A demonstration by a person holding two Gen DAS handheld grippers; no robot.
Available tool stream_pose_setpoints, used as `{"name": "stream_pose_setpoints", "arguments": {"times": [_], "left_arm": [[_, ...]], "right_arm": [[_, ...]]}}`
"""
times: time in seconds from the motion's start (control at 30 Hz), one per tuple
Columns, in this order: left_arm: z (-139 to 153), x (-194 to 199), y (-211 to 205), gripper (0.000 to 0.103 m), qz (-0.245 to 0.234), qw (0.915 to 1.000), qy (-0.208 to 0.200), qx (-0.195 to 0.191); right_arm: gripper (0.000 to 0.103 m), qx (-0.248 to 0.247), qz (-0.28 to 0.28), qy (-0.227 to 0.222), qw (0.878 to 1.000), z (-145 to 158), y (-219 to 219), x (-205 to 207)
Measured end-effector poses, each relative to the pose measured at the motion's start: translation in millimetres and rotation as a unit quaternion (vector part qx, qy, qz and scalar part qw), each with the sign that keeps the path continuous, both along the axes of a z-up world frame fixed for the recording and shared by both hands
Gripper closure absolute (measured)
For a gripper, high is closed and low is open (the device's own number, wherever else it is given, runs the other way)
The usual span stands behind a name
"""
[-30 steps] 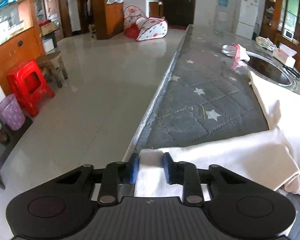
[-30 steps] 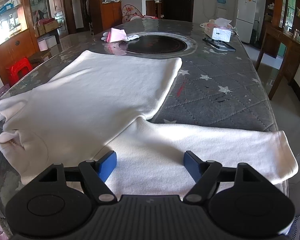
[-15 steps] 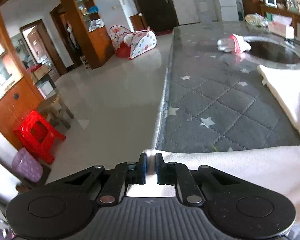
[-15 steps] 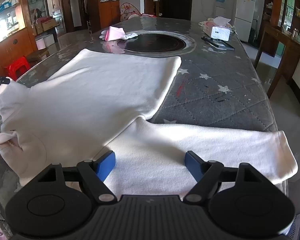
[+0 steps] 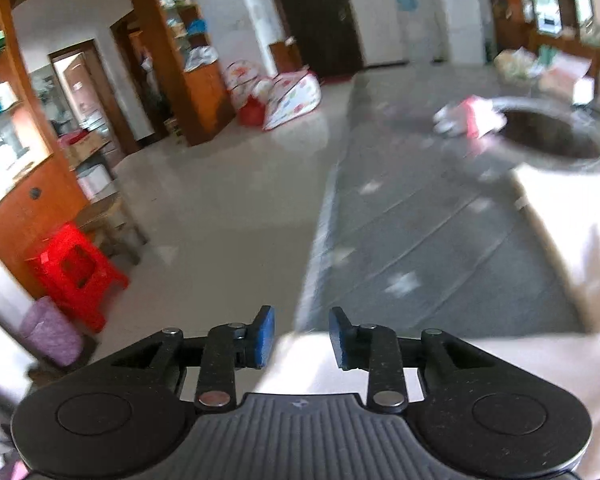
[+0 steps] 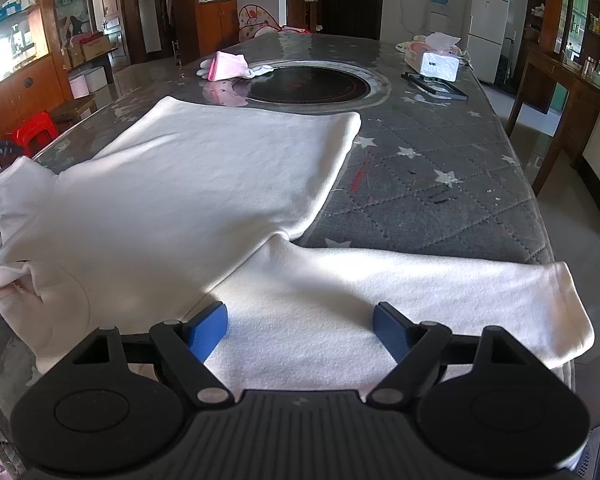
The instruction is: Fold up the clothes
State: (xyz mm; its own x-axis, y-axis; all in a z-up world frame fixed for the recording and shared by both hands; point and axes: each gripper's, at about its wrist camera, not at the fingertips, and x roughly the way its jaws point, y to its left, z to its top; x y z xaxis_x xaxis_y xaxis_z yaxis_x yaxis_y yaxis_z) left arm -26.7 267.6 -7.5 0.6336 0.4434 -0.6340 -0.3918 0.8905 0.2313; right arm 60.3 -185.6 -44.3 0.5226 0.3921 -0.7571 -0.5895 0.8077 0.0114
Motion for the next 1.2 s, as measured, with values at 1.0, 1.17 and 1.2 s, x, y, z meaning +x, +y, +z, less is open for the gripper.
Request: {"name": "stream_pose_setpoints", "arguments": {"times": [1.0, 1.17, 1.2], "left_arm": [[-25.7, 62.5, -105.2, 0.07, -0.156, 0.9847, 0.031, -0.072], [-21.1, 62.3, -107.5, 0.07, -0.151, 0.9859, 0.027, -0.066], [-18.6, 61.7, -108.9, 0.07, -0.151, 0.986, 0.023, -0.069]], "right_arm": [[0.017, 0.007, -0.003, -0.003, 1.0, -0.4, -1.1, 0.7], [0.02, 0.013, -0.009, -0.004, 1.0, 1.4, -2.3, 1.9], [0.02, 0.013, -0.01, -0.006, 1.0, 2.6, -2.8, 2.5]]}}
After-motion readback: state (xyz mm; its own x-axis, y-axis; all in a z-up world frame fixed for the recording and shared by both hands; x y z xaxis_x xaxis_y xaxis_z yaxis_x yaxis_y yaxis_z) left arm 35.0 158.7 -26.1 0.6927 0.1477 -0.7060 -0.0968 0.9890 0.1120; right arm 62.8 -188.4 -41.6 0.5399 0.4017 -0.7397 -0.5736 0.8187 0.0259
